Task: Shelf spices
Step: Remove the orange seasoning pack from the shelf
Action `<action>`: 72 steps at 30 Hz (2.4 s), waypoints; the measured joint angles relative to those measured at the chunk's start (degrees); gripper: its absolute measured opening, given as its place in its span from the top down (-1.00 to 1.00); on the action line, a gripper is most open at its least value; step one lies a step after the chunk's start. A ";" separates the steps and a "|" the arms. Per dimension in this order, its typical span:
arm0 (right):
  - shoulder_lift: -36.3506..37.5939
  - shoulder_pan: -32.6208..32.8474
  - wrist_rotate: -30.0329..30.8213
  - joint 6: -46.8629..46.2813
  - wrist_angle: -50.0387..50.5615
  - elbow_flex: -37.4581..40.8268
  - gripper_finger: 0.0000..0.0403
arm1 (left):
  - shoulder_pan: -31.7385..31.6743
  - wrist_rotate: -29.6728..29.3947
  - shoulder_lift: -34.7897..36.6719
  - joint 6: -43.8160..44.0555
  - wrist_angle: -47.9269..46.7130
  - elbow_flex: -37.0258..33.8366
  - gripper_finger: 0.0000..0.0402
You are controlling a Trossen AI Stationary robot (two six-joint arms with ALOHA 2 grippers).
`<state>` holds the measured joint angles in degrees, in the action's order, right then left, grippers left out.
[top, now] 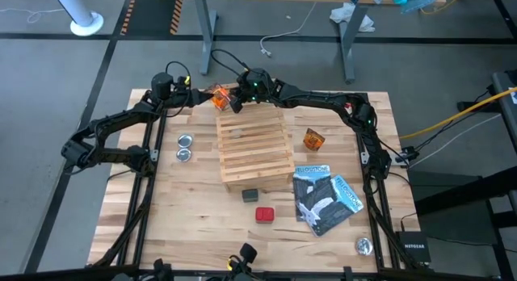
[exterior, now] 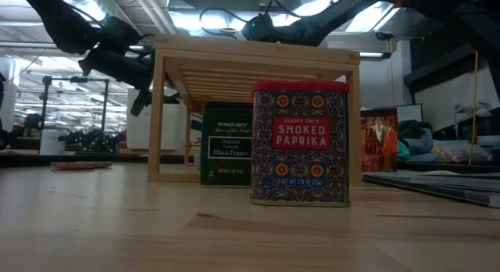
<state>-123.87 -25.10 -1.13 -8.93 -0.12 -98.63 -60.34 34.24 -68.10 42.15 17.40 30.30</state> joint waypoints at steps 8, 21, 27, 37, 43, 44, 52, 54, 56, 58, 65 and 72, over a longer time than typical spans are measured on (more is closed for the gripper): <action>0.00 0.00 0.00 0.00 -0.01 0.00 0.84 | 0.00 0.00 0.00 -1.53 -0.16 0.00 0.42; 0.00 0.00 0.00 0.00 0.00 0.00 0.84 | 0.00 -0.61 0.00 -4.70 -0.11 0.00 0.96; 0.00 0.00 0.00 0.00 0.00 0.00 0.84 | -0.63 -0.61 0.11 -3.72 4.00 -0.02 0.98; 0.00 0.00 -0.02 0.00 0.15 -0.04 0.84 | -1.64 0.48 5.50 -6.67 4.06 2.33 0.99; 0.00 -0.02 -0.02 0.00 0.20 -0.04 0.84 | -1.64 0.44 15.31 -12.44 -10.50 4.83 1.00; 0.00 -0.02 -0.02 0.00 0.21 -0.04 0.84 | -1.64 0.40 17.26 -13.29 -13.46 5.05 1.00; 0.00 -0.02 -0.02 0.00 0.22 -0.04 0.84 | -1.57 -6.46 35.58 -19.14 -39.12 5.11 1.00; 0.00 -0.02 -0.02 0.00 0.23 -0.04 0.84 | -1.55 -8.59 40.48 -19.70 -44.48 5.11 1.00; 0.00 -0.02 -0.02 0.00 0.22 -0.04 0.84 | -1.57 -10.29 45.44 -19.71 -49.40 5.11 1.00; 0.00 -0.02 -0.02 0.00 0.22 -0.04 0.84 | -1.57 -11.35 50.14 -18.87 -53.75 5.11 1.00; 0.00 -0.02 -0.02 0.00 0.22 -0.04 0.84 | -1.55 -12.05 63.79 -16.47 -69.22 5.14 1.00; 0.00 -0.03 -0.24 0.14 0.19 -0.03 0.84 | -1.62 -9.46 67.71 -18.56 -79.40 5.73 1.00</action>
<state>-123.87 -25.14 -1.36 -8.79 0.07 -98.66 -61.96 24.78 -0.38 23.59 -62.01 36.03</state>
